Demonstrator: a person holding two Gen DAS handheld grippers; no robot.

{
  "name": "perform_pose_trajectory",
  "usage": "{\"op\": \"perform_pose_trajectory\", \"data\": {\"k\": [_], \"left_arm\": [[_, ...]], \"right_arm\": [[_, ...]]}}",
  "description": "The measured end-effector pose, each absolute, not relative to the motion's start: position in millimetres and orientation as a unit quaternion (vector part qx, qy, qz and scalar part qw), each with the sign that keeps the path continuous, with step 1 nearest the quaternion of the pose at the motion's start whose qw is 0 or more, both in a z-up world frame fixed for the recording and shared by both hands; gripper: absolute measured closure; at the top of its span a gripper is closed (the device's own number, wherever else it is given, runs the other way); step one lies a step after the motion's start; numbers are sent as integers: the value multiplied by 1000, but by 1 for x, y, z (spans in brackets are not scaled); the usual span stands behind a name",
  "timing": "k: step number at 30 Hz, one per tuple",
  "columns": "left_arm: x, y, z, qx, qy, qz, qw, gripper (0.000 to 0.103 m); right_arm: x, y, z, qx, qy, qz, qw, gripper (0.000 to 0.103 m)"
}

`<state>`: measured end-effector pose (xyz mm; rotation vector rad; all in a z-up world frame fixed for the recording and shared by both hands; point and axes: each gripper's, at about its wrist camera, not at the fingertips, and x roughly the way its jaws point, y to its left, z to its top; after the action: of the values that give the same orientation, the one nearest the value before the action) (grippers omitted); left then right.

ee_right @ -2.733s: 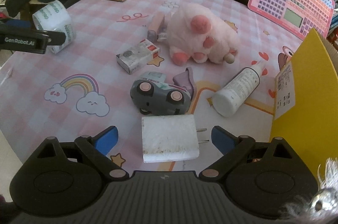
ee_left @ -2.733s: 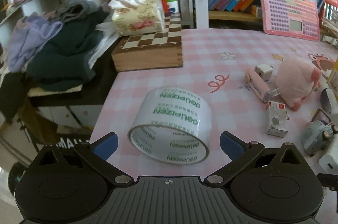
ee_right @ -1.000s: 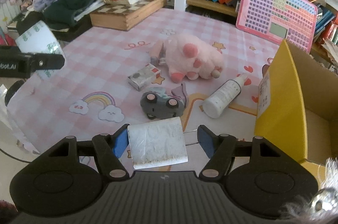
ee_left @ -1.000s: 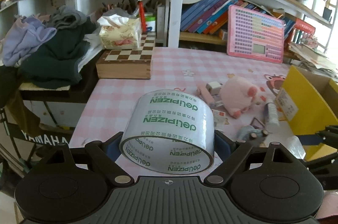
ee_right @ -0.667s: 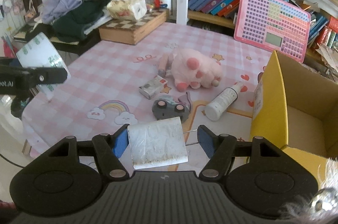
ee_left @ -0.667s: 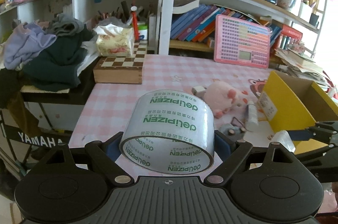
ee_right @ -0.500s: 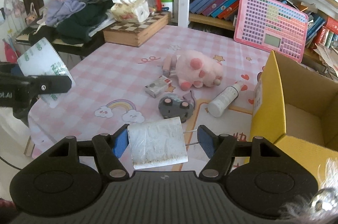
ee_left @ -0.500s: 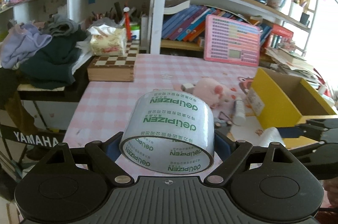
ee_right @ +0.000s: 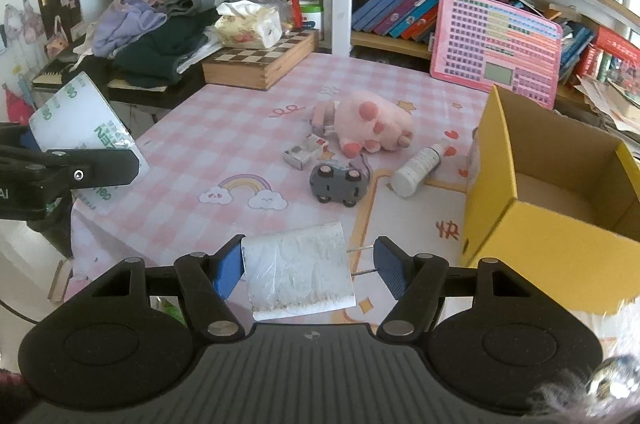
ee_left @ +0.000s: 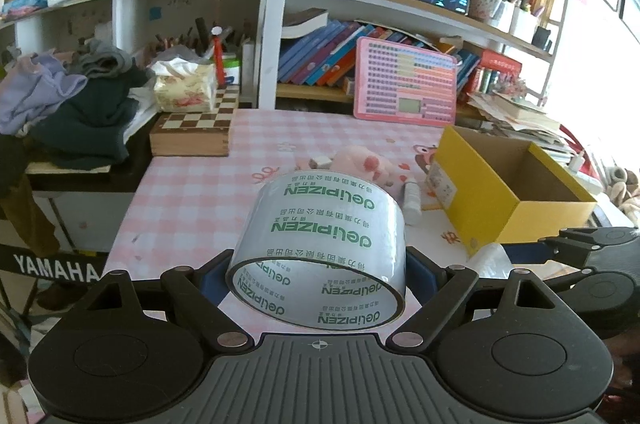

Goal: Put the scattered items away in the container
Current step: 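Grasp the clear tape roll with the left tool while the right tool lifts the plug, then carry the tape roll and plug with both tools over the yellow box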

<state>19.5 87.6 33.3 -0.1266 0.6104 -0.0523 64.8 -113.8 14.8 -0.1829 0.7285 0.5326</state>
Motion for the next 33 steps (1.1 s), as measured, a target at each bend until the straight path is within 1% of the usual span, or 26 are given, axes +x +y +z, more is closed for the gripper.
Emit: {"op": "perform_pose_trajectory", "data": {"k": [19, 33], "left_arm": [[6, 53, 37, -45, 300, -91, 949, 15], [25, 24, 38, -32, 298, -146, 943, 15]], "right_arm": [[28, -161, 16, -53, 357, 178, 915, 37], [25, -197, 15, -33, 361, 121, 924, 37]]}}
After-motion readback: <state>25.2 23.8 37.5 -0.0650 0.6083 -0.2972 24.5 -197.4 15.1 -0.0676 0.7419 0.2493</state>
